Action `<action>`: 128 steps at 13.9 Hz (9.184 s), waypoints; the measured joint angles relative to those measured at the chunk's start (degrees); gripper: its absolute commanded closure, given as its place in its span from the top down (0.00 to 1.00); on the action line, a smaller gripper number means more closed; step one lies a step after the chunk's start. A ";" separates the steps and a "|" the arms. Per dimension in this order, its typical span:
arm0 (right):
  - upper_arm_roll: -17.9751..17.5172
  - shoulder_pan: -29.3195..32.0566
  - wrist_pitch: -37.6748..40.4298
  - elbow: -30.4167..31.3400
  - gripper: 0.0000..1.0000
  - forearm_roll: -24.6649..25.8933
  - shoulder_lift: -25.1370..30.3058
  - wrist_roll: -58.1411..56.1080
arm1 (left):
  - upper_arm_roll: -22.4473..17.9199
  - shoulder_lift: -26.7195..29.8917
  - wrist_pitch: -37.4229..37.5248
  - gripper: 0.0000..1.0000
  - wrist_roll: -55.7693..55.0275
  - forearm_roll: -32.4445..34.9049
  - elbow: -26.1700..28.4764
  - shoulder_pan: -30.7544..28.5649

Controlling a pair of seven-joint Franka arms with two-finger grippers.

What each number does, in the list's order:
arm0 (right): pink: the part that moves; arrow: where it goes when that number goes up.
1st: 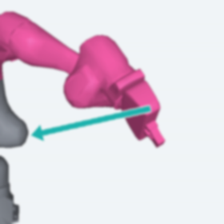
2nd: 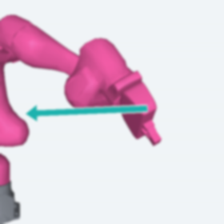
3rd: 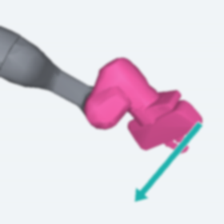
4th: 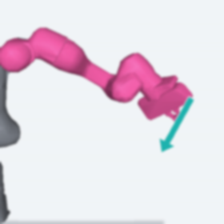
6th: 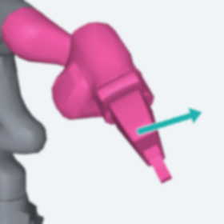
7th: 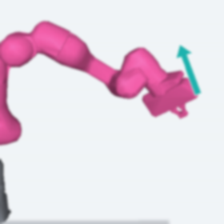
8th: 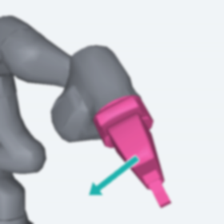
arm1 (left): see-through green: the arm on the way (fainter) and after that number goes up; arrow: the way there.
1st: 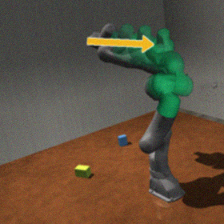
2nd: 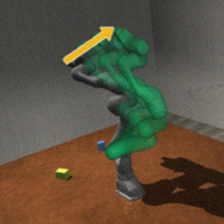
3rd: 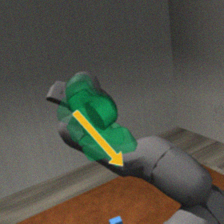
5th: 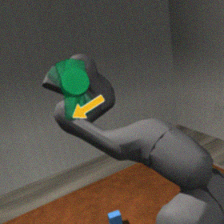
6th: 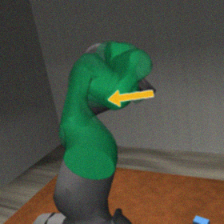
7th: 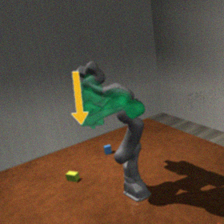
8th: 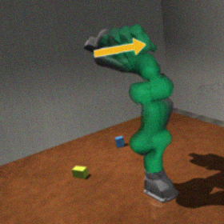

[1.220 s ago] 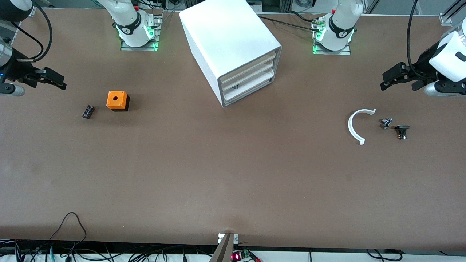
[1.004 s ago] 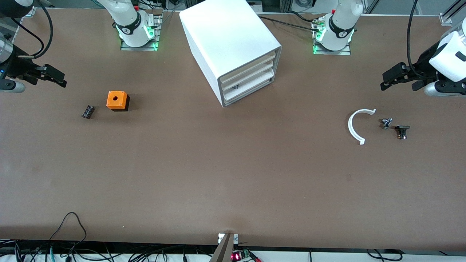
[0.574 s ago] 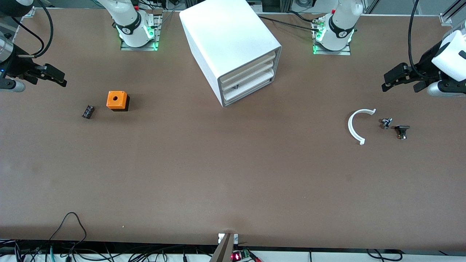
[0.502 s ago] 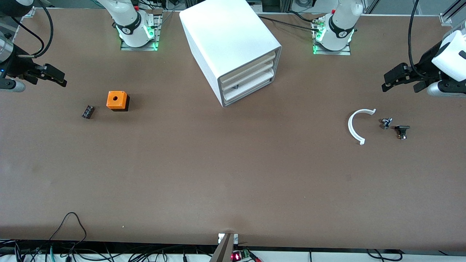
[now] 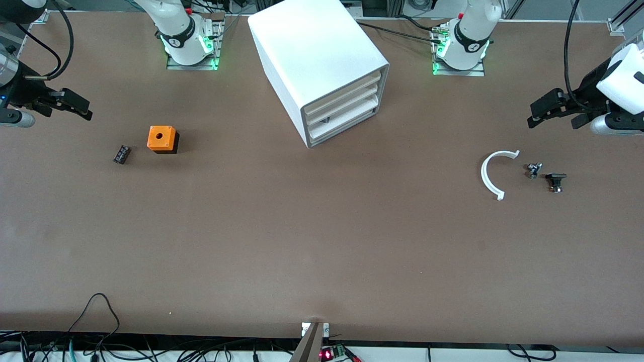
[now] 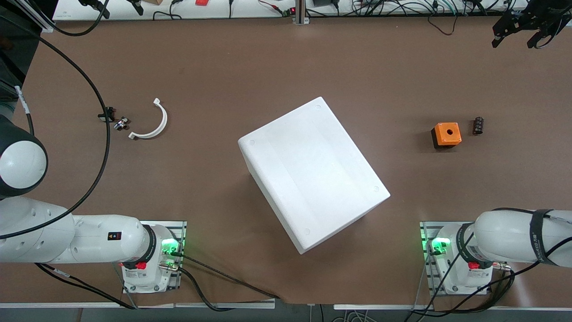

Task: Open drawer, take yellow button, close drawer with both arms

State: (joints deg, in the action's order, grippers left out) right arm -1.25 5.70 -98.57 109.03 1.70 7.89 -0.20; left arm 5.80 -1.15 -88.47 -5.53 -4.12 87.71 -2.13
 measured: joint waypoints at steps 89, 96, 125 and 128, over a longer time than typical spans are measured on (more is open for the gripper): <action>-5.49 -27.02 -7.87 -26.73 1.00 -3.91 -28.38 -0.22 | 2.53 -1.66 -24.37 1.00 22.71 -17.65 21.18 -4.31; -23.80 -30.34 -7.99 -39.79 1.00 4.08 -40.08 -0.19 | 1.66 10.42 -9.25 1.00 15.76 3.71 16.45 -1.72; -30.65 -35.92 -12.27 -35.43 0.96 15.46 -46.80 -27.85 | 0.90 0.53 -3.96 1.00 8.94 6.16 5.77 -1.34; -30.65 -36.71 -12.40 -35.43 0.72 17.20 -47.81 -27.87 | 0.90 0.53 -3.96 1.00 8.83 6.16 5.77 -1.50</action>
State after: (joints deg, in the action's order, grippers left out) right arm -31.91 -31.01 -110.97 73.61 18.91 -39.92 -28.07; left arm 6.69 -0.62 -92.42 3.30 2.04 93.48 -3.63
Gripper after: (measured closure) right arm 0.035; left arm 0.000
